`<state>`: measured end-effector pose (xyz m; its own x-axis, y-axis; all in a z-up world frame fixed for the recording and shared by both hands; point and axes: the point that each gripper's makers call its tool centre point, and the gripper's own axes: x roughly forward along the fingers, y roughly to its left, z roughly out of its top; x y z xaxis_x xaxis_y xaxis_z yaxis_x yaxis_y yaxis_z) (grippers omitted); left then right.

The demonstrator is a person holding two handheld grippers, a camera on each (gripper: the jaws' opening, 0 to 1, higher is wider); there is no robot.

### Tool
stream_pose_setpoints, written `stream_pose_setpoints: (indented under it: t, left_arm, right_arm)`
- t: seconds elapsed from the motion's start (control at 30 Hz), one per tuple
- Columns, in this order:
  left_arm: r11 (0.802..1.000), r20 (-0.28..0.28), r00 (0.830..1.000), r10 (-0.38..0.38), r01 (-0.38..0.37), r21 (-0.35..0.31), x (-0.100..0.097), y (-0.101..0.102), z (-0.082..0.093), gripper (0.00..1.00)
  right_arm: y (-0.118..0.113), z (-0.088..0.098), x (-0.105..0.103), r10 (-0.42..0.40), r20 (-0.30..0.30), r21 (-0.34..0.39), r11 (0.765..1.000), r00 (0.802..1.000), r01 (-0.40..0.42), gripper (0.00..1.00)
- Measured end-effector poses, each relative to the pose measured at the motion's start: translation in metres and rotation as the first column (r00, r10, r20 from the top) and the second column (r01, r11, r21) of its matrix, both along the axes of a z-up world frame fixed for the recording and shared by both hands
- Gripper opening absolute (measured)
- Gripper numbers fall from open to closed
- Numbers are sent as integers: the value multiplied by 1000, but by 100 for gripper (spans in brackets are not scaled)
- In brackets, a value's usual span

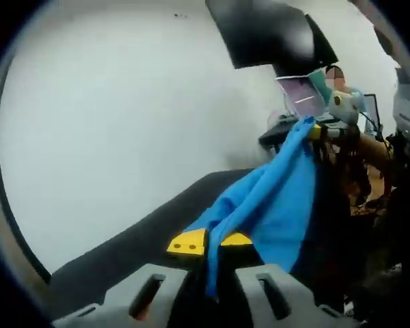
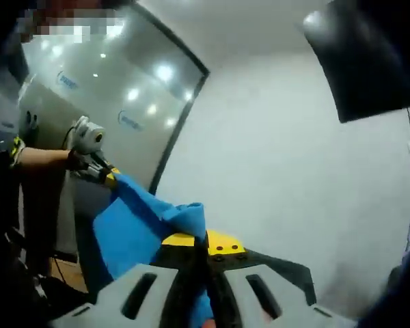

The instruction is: Spread out the cloth and fold it

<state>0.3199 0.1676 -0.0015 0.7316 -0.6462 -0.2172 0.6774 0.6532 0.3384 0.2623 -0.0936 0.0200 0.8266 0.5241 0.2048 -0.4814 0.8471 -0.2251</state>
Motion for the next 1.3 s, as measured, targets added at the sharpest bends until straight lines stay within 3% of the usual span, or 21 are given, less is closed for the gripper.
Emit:
stream_pose_setpoints:
  t: [0.13, 0.17, 0.27, 0.37, 0.5, 0.57, 0.67, 0.73, 0.77, 0.8, 0.83, 0.87, 0.9, 0.93, 0.97, 1.0, 1.07, 1.1, 1.13, 1.23, 1.3]
  left_arm:
    - [999, -69, 997, 41, -39, 23, 50, -2, -20, 1]
    - [999, -98, 995, 30, -29, 14, 58, -5, -27, 1]
    - [998, -179, 982, 62, -60, 17, 82, -5, -47, 1]
    - [996, -245, 965, 92, -90, 20, 107, -6, -69, 1]
    - [990, -337, 931, 139, -140, 22, 134, -8, -97, 1]
    - [989, -336, 931, 145, -142, 32, 144, -8, -107, 1]
    - [987, -354, 925, 136, -157, -29, 148, -13, -120, 2]
    - [983, -349, 927, 141, -172, -61, 152, -10, -128, 4]
    - [976, -368, 919, 140, -190, -105, 155, -8, -132, 5]
    - [966, -391, 909, 140, -212, -146, 158, -6, -138, 9]
    - [956, -406, 902, 145, -234, -179, 162, -3, -143, 12]
    - [938, -411, 898, 155, -264, -223, 167, 2, -151, 15]
    - [915, -424, 894, 148, -287, -285, 170, 4, -155, 21]
    - [886, -443, 884, 150, -319, -336, 171, 7, -154, 23]
    - [908, -435, 887, 156, -302, -289, 166, 11, -146, 24]
    - [904, -354, 928, 119, -249, -348, 167, 8, -134, 23]
    - [887, -460, 886, 63, -261, -381, 162, 6, -143, 23]
    - [872, -484, 875, 30, -259, -415, 163, 6, -143, 23]
    - [861, -477, 879, -12, -234, -452, 162, 6, -138, 23]
    - [775, -479, 876, -47, -271, -571, 167, 19, -122, 23]
    - [733, -490, 871, -11, -326, -597, 174, 30, -119, 23]
  right_arm:
    - [-4, -18, 60, 2, -104, 68, 998, 995, 5, 1]
    - [-8, -29, 80, 5, -179, 129, 991, 984, 19, 1]
    - [-11, -58, 118, 15, -293, 161, 986, 956, 34, 1]
    - [-14, -87, 150, -6, -399, 133, 989, 917, 64, 1]
    - [-23, -110, 182, -58, -503, 170, 972, 863, 165, 1]
    - [-22, -121, 188, -63, -520, 168, 970, 852, 174, 1]
    - [-27, -148, 193, -114, -535, 92, 977, 837, 191, 1]
    - [-31, -171, 195, -111, -571, 121, 969, 813, 217, 1]
    - [-34, -178, 195, -121, -594, 124, 963, 796, 239, 1]
    - [-40, -161, 197, -176, -548, 65, 966, 818, 251, 1]
    - [-39, -157, 199, -153, -535, 127, 958, 830, 259, 1]
    - [-39, -162, 200, -134, -572, 186, 940, 809, 287, 2]
    - [-46, -170, 198, -179, -608, 120, 942, 773, 313, 3]
    - [-51, -172, 200, -216, -595, 80, 942, 774, 325, 3]
    - [-56, -170, 201, -234, -586, 94, 931, 775, 352, 4]
    - [-55, -169, 202, -226, -587, 111, 928, 777, 355, 6]
    - [-53, -172, 202, -234, -594, 91, 931, 770, 353, 6]
    - [-53, -172, 202, -246, -581, 76, 933, 776, 353, 6]
    - [-53, -172, 203, -255, -578, 69, 931, 775, 358, 6]
    - [-56, -171, 203, -245, -581, 85, 930, 776, 357, 6]
    - [-57, -168, 203, -211, -596, 145, 921, 775, 362, 7]
